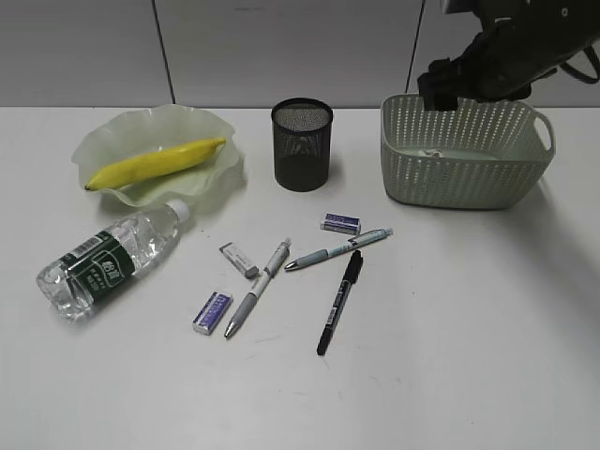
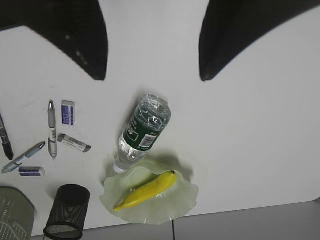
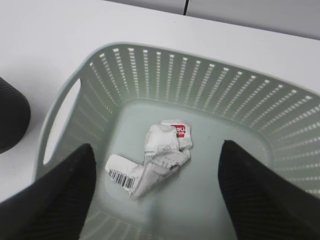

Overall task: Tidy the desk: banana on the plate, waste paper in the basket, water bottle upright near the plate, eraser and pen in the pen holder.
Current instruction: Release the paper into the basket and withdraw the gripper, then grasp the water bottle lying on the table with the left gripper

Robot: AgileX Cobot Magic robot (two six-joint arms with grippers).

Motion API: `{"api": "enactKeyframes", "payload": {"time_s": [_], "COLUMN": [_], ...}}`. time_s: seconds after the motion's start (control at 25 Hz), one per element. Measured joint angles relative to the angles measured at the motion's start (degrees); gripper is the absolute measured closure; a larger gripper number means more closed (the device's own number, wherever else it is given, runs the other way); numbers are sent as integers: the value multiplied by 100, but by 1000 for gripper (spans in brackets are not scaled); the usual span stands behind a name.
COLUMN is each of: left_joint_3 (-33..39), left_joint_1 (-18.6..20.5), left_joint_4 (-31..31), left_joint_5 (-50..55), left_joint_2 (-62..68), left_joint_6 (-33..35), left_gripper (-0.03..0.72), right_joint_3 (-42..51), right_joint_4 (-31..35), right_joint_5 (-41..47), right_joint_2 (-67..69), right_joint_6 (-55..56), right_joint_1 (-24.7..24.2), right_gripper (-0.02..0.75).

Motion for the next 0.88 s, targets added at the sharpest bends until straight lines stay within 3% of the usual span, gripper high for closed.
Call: {"api": "enactKeyframes", "payload": {"time_s": [0.2, 0.44, 0.68, 0.88], "left_joint_3": [0, 0, 0, 0], "left_joint_1": [0, 0, 0, 0], "left_joint_4": [0, 0, 0, 0], "left_joint_5": [0, 0, 0, 0], "left_joint_2": [0, 0, 0, 0], "left_joint_6": [0, 0, 0, 0], "left_gripper": [253, 253, 253, 253], "right_joint_3": [-114, 90, 1736, 3353], "right_joint_4": [0, 13, 154, 949], "right_joint_5": [1070, 3380, 3919, 4018], "right_joint_2": [-607, -1931, -4275, -6530], "right_joint_6": [21, -439, -581, -860], "right_joint_1": [0, 0, 0, 0], "right_gripper": [158, 282, 383, 454]}}
